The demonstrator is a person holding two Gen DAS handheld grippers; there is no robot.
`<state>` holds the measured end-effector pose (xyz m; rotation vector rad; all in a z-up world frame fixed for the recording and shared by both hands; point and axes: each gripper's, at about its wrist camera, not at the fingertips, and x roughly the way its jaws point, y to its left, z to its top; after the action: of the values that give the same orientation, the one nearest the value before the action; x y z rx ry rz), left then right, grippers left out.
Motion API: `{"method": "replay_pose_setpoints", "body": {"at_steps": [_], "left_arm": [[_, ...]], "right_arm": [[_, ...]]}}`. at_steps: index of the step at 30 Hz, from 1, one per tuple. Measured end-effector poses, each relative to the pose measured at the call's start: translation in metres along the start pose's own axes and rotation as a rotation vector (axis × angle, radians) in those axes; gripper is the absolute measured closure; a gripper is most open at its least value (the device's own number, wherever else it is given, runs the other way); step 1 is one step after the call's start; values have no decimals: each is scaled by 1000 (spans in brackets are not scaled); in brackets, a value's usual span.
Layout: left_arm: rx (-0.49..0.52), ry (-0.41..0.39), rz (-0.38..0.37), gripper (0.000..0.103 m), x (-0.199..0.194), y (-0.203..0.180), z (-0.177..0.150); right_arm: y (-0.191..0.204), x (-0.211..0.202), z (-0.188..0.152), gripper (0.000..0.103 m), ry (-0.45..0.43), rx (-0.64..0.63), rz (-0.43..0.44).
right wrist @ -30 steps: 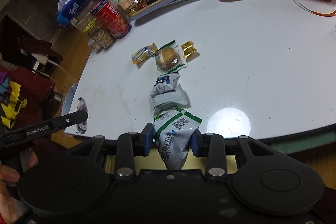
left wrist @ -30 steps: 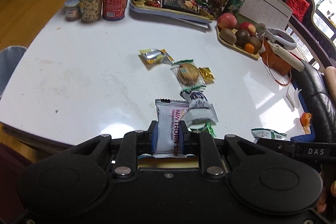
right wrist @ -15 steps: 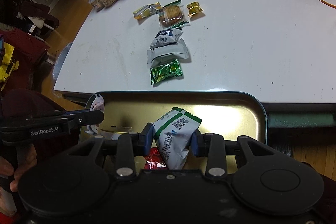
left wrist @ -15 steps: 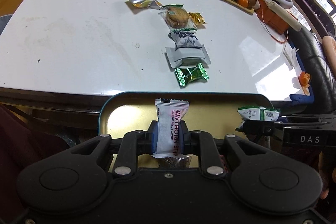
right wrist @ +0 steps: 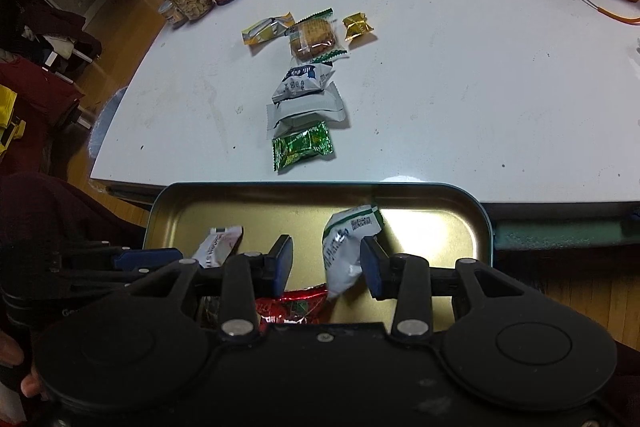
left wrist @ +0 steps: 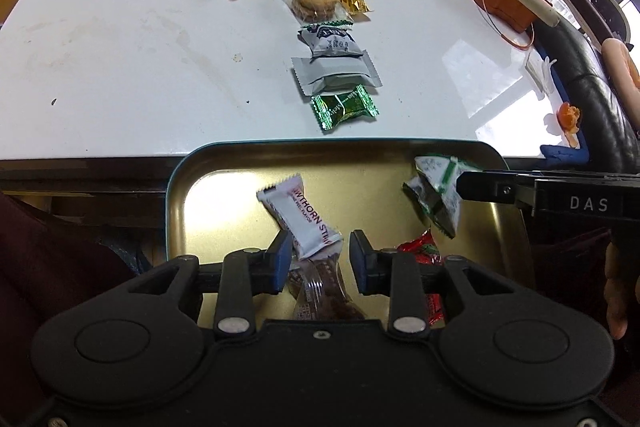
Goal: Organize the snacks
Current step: 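Lower both packets into the tin tray and open both grippers, then move the right gripper to the clear round cookie packet while the left moves to the silver-yellow candy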
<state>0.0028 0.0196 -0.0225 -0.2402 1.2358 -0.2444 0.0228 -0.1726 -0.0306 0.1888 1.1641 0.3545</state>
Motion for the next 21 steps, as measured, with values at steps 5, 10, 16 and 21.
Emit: {"method": "replay_pose_setpoints", "body": {"at_steps": [5,10,16,21], "left_arm": [[-35,-5,12,63,-1,12,7],[-52,-25,30,63,-3,21,22],[9,-93,112,62,-10,26,57],[60,-139,167,45,-6,36,96]], "right_arm": [[4,-1,6,62,-17,-6,16],[9,2,18,62,-17,-21,17],[10,11,42,62,-24,-17,-15],[12,22,69,61,-42,-11,-41]]}}
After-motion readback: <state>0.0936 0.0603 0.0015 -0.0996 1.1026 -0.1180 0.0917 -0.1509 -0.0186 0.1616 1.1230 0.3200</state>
